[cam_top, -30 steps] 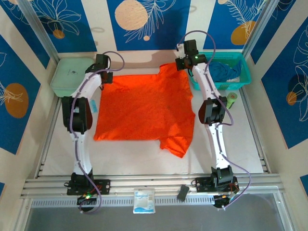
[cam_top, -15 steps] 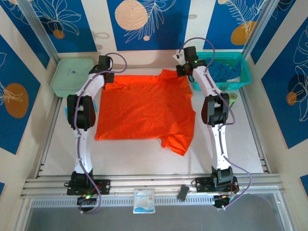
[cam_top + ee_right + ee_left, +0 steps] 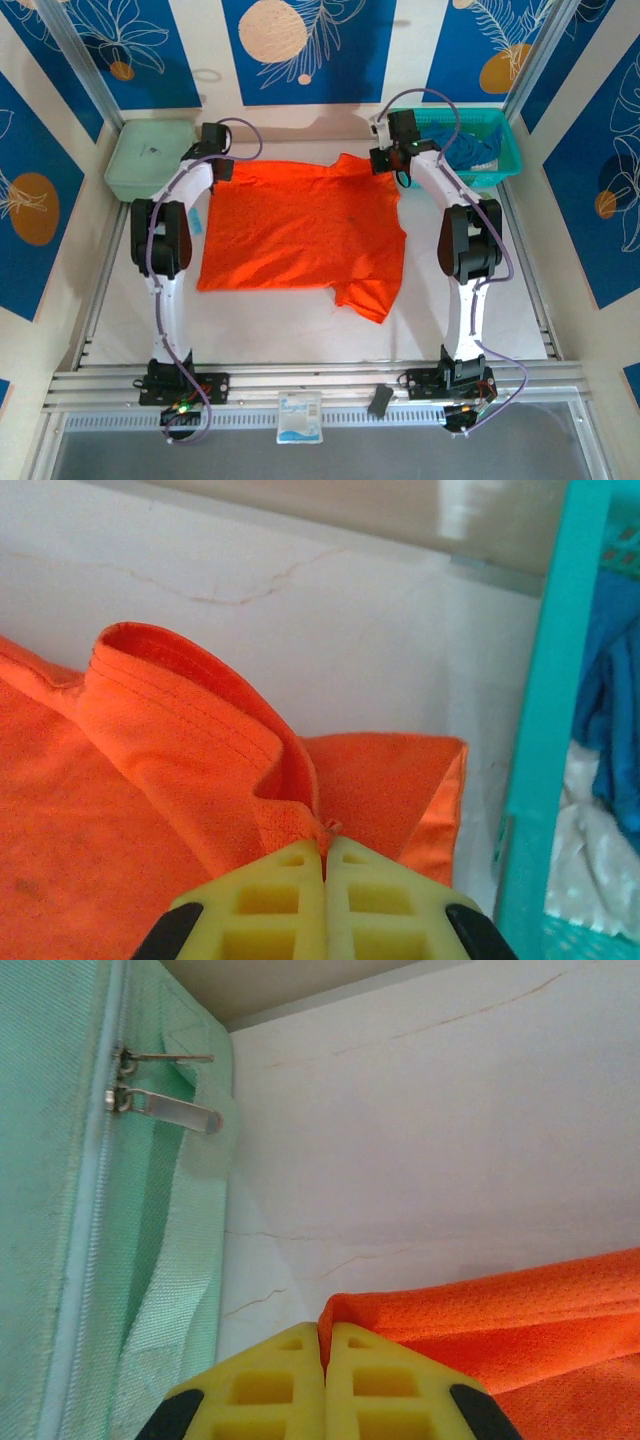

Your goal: Fold and stack the t-shirts

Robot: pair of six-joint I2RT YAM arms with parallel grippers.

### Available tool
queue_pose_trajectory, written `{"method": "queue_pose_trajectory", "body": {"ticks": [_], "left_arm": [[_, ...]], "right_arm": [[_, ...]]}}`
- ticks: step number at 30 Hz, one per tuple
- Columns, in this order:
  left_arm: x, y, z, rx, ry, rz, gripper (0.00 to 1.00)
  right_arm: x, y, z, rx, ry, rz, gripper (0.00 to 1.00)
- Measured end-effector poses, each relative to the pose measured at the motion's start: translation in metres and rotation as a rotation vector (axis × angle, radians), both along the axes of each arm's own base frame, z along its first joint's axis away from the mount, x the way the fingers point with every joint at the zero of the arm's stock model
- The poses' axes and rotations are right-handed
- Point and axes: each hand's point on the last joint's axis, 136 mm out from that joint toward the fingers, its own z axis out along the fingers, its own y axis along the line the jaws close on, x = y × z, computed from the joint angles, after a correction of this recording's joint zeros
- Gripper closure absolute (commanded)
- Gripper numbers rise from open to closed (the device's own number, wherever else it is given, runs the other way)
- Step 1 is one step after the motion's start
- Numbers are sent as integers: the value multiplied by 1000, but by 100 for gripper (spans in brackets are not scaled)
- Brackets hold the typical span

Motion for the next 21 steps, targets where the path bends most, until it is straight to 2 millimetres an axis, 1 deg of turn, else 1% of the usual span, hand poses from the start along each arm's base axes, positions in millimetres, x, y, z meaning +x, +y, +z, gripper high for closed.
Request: {"method": "queue_pose_trajectory", "body": {"ticks": [3,6,9,13,17,21], "left_arm": [[-4,2,6,10,-10,-2,100],[-9,3,9,17,-14,-1,100],[-17,4,4,22,-6,-5,100],[-30,6,-9,29,31,-10,100],[-41,7,-26,33,75,-11,100],[-51,8,-39,26,112,0,100]], "right_arm": [[-13,-1,-7,4,17,-6,100],[-25,-2,-8,10,22,-10,100],[-35,-4,-7,19,19,-19,100],[-46,-3,-10,28,20,-25,100],[-58,-2,-26,26,55,-36,100],[-74,0,-51,13,115,-51,100]]}}
